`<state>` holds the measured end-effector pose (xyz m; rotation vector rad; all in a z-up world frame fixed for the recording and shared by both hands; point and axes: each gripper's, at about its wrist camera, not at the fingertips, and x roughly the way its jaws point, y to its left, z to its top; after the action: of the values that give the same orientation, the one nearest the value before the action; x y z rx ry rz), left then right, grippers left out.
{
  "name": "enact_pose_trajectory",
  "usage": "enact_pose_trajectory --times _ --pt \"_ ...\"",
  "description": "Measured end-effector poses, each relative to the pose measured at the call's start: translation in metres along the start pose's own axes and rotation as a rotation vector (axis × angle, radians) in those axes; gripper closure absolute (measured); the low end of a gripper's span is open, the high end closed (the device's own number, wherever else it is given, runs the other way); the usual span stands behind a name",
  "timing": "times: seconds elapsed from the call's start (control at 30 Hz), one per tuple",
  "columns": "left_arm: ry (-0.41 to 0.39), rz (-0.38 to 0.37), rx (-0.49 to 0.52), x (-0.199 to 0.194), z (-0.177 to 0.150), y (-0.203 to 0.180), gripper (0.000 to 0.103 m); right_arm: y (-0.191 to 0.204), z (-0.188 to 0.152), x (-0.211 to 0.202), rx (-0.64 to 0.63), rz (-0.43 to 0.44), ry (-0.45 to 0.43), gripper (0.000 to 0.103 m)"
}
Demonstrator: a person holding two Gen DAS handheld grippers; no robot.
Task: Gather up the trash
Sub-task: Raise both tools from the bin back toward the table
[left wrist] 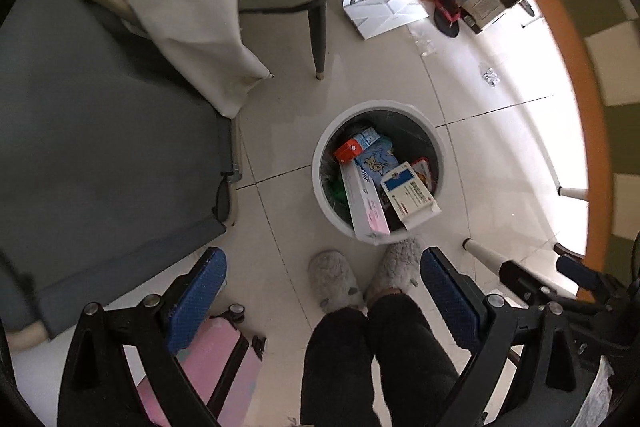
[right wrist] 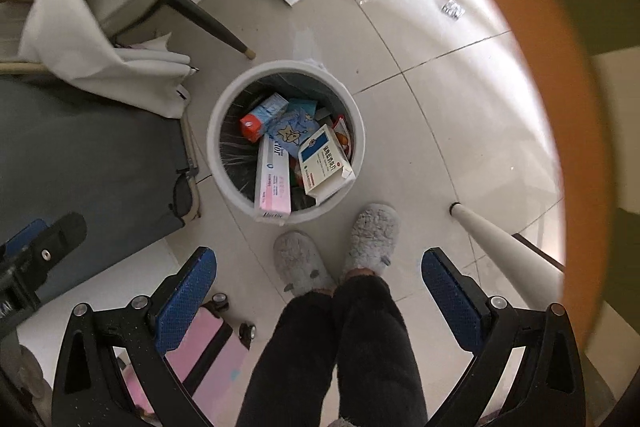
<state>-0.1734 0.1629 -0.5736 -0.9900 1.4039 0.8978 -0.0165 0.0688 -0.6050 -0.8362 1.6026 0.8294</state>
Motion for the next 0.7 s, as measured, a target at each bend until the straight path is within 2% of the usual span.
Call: enact_pose_trajectory --times 0.43,0.6,0.7 --pt "-0.056 0.053 0.012 -0.146 -0.047 0.002 0.004 0.02 -0.056 -0.174 -0.005 0.048 -0.103 0.0" --pt "-0.141 0.058 0.034 -0.206 -0.045 -0.008 0.004 0.019 -0.066 -0.238 0.012 0.1 -0.181 0.0" --pt "-0.222 0.063 0.067 -0.242 -0.034 -0.027 0.004 0.004 -0.064 -0.274 0.062 0.142 -0.232 0.0"
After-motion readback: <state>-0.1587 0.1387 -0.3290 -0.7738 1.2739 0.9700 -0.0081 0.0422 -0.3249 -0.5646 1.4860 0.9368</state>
